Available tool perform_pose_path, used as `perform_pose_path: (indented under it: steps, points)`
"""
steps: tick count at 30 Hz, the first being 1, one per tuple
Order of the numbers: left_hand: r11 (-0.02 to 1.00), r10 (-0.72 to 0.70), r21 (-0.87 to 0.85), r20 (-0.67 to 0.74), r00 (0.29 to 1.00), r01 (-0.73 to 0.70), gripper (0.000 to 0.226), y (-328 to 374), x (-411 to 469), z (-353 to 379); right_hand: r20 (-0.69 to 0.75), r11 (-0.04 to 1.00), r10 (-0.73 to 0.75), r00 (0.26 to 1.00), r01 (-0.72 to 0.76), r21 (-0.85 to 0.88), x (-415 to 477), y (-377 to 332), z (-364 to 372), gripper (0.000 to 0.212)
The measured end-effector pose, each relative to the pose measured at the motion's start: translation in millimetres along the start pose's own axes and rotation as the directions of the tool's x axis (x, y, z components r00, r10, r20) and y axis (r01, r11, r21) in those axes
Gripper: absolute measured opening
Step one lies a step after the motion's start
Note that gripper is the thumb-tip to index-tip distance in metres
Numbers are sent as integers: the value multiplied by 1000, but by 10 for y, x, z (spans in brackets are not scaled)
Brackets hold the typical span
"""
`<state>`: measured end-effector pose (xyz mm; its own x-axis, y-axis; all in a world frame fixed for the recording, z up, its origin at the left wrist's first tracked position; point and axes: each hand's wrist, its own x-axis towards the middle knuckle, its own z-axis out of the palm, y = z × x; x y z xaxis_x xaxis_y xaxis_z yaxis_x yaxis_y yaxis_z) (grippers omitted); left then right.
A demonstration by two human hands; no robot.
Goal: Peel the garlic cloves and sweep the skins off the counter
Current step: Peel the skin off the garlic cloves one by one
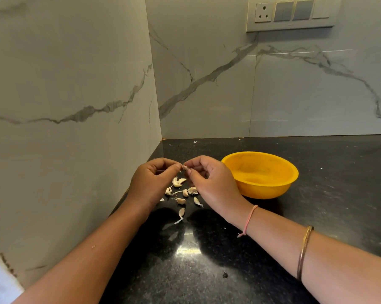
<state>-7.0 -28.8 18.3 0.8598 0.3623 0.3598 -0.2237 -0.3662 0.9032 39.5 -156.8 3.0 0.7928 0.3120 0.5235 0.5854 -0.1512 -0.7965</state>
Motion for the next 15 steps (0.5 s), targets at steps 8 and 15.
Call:
perform_pose_path:
  steps: [8, 15]
  points:
    - [1000, 30, -1, 18, 999, -30, 9, -12, 1, -2, -18, 1000, -5, 1000, 5, 1, 3, 23, 0, 9]
    - [992, 91, 94, -3, 996, -90, 18, -21, 0, 6, -7, 996, -42, 999, 41, -74, -12, 9, 7, 7]
